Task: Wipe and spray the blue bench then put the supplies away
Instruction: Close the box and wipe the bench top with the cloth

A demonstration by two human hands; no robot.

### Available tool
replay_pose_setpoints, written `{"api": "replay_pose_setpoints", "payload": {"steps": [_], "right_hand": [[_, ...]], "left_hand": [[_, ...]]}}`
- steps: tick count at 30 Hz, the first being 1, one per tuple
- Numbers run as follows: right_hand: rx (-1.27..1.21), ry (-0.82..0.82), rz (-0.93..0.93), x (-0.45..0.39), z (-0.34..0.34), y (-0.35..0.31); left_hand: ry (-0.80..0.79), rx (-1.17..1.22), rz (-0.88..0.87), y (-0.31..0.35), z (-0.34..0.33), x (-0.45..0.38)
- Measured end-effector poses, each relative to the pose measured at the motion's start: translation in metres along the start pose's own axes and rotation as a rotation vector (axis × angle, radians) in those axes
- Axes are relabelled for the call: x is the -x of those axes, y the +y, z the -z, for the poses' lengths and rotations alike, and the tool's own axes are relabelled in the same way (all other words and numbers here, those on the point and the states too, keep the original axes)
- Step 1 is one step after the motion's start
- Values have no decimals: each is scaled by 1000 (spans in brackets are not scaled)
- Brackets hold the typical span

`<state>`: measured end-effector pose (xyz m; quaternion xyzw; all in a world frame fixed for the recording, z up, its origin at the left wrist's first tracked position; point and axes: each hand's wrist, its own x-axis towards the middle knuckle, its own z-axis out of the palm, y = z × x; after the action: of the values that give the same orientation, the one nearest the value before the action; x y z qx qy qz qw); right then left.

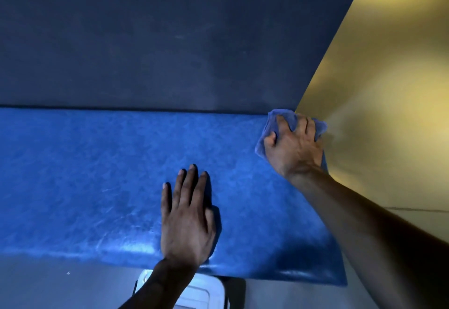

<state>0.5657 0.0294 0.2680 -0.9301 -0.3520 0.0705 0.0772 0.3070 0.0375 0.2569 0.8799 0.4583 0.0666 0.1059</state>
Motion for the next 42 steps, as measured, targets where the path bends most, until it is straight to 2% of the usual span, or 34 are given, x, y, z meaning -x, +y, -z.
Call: {"api": "replay_pose_setpoints", "payload": {"steps": [3, 7, 14, 21, 25, 32, 34, 38, 42], "right_hand": [[-37, 58, -39, 17, 1, 13], [-26, 11, -152, 59, 2, 26], [-65, 89, -182, 184, -1, 48], [-5, 192, -218, 232, -19, 42], [17, 188, -206, 225, -21, 41], [53, 8, -95, 178, -8, 41], [57, 4, -62, 150, -5, 42], [-5, -18, -113, 72, -6, 43], [-207, -22, -187, 3, -1, 46]], "left_hand": [[-5, 2, -10, -1, 0, 1], [-14, 17, -12, -3, 1, 2], [-11, 47, -60, -5, 4, 3], [-61, 141, -281, 50, 5, -12], [-110, 39, -259, 64, -9, -21], [-86, 52, -256, 61, -13, -22], [-75, 60, -256, 61, -14, -22], [-62, 76, -250, 61, -16, -23], [-32, 92, -247, 62, -18, -24]]}}
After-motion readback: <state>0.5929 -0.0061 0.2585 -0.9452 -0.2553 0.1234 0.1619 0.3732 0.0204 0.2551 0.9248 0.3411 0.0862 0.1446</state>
